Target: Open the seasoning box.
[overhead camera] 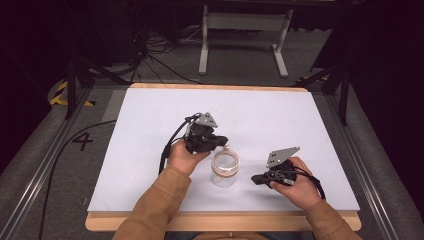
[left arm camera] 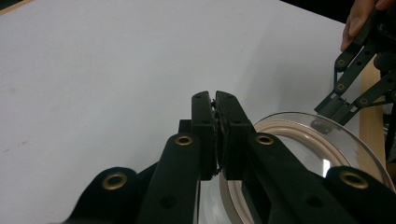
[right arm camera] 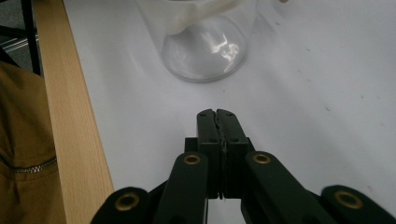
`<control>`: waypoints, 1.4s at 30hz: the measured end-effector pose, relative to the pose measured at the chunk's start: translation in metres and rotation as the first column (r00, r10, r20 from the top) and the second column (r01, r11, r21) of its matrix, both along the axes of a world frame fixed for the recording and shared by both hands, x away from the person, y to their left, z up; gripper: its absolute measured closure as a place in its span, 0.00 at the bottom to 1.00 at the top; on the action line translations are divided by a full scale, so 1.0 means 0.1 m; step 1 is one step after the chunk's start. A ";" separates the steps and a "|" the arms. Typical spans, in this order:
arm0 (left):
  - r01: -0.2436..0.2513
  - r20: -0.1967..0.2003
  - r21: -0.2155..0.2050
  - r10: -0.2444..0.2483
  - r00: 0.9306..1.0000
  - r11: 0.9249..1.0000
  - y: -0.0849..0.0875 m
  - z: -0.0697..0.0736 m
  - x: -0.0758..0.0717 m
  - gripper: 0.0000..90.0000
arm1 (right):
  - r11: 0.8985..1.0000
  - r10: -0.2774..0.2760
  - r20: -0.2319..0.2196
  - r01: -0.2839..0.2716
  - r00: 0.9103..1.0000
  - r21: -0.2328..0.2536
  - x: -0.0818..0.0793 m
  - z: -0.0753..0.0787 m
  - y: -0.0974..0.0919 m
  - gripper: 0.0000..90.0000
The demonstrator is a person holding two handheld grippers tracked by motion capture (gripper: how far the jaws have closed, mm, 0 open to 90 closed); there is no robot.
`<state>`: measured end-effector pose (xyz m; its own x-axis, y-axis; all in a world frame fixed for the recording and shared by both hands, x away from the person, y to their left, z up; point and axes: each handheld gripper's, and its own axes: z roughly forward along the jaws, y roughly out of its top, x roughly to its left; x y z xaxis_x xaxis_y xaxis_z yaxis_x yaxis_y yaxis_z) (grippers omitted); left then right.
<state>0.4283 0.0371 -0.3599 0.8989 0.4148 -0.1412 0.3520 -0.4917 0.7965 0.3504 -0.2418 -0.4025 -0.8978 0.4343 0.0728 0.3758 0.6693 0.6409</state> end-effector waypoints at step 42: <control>0.004 -0.023 -0.045 -0.005 1.000 0.999 0.03 -0.04 0.05 0.96 | 0.973 0.018 0.120 -0.045 0.993 0.227 -0.20 0.21 0.47 1.00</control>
<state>0.4331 0.0398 -0.3644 0.8970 0.4034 -0.1804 0.3685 -0.4575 0.8092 0.3302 -0.1951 -0.3818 -0.9191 0.3892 0.0617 0.2708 0.5101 0.8164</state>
